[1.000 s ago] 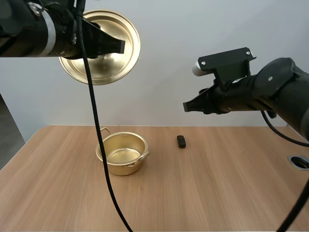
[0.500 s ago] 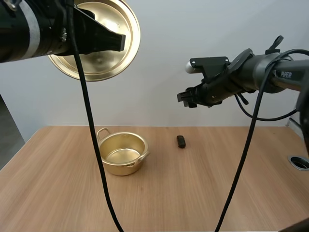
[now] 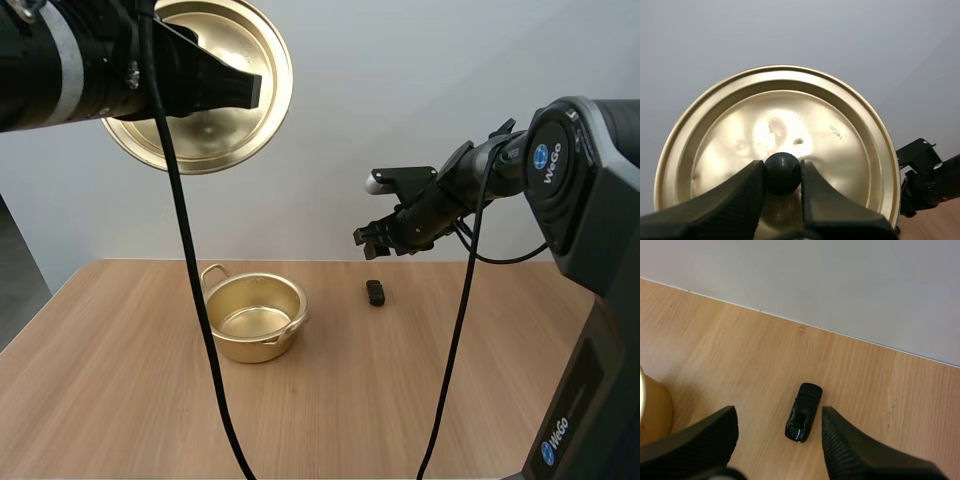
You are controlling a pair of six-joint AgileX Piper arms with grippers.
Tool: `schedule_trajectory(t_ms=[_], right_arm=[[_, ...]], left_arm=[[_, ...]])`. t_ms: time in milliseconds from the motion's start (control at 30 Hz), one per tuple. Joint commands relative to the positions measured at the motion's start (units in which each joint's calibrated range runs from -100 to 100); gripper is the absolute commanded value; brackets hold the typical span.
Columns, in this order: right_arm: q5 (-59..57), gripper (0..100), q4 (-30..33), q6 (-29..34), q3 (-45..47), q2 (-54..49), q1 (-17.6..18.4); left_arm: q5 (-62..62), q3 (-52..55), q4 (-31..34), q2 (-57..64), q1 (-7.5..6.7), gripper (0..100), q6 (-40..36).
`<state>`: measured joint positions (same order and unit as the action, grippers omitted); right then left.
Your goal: Open the pot, put the car inside, and close it
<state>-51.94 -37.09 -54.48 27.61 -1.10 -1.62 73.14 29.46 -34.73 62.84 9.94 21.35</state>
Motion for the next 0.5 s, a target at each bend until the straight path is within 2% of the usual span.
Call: schedule_trajectory(t_ms=[0, 167, 300, 467], right_arm=[[1.1, 82, 0.0, -0.7, -0.1, 0.8, 0.4], [3.8, 82, 0.0, -1.1, -0.1, 4.2, 1.2], [7.1, 82, 0.9, -1.1, -0.1, 6.8, 1.2], [9.7, 82, 0.9, -1.7, -0.1, 8.9, 1.3]], left_arm=[[0.5, 0.0, -0.3, -0.1, -0.03, 0, 0.0], [1.1, 0.0, -0.3, -0.1, 0.16, 0, 0.0], [1.8, 0.0, -0.6, -0.1, 1.16, 0, 0.0], [2.4, 0.0, -0.7, -0.1, 1.24, 0, 0.0]])
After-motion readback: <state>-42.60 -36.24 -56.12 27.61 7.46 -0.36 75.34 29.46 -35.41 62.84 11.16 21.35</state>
